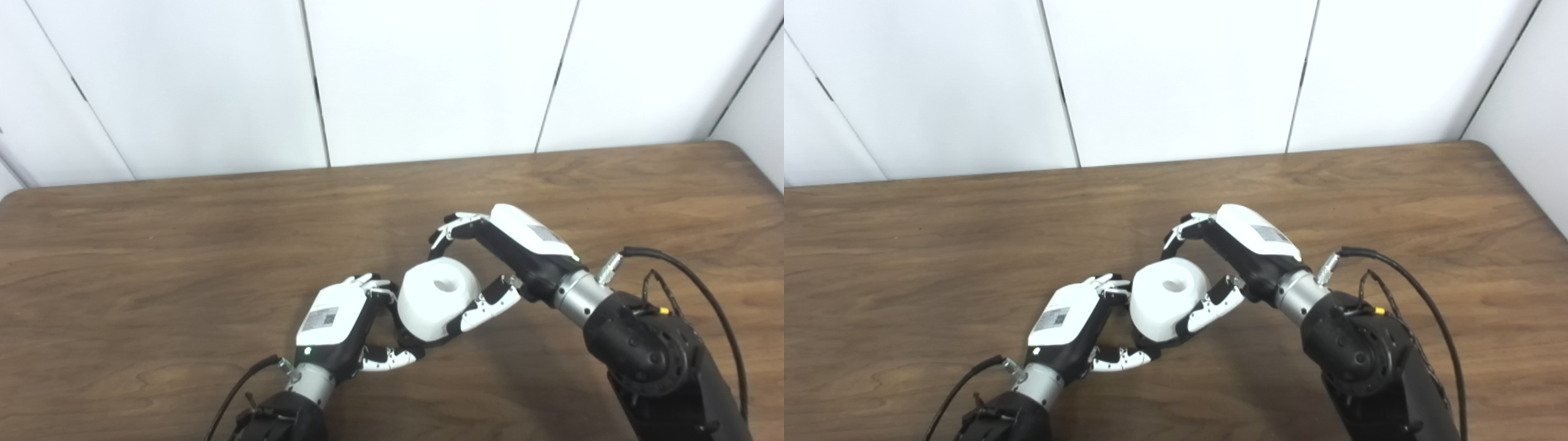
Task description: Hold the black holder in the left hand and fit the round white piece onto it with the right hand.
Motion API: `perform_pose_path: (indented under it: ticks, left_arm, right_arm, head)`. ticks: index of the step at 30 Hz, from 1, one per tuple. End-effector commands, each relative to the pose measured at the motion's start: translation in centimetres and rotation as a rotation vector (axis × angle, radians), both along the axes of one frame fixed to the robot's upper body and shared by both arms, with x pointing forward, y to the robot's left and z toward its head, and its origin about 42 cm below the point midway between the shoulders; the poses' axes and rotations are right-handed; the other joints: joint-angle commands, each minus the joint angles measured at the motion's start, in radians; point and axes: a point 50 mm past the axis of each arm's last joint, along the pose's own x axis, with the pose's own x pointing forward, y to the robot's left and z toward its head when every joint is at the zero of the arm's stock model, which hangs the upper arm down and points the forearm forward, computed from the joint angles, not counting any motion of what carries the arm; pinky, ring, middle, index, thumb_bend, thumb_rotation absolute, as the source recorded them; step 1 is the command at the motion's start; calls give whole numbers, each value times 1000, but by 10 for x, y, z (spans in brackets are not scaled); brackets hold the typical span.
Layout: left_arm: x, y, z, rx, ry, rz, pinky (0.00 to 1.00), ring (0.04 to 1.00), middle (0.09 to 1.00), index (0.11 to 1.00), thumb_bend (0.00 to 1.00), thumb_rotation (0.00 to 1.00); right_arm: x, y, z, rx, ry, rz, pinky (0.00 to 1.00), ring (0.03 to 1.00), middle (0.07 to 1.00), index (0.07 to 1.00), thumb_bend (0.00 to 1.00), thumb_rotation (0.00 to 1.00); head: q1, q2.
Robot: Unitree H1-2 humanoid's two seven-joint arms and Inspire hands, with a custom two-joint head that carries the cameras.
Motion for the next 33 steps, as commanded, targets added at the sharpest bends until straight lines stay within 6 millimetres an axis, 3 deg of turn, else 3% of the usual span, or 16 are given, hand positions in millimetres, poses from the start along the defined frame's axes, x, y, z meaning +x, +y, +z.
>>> perform_pose_path:
  ticks: [1,33]
  left_arm:
    - [-14,-3,-27,51,170,-42,905,907,803,486,517,47]
    - [-15,-3,-25,40,178,-42,892,905,803,486,517,45]
  right_arm:
    - [1,-1,11,-20,-85,9,914,903,769,481,525,138]
    - [-3,7,-4,-106,-169,71,944,921,766,481,525,137]
  head:
    - [0,1]
    - [-20,7]
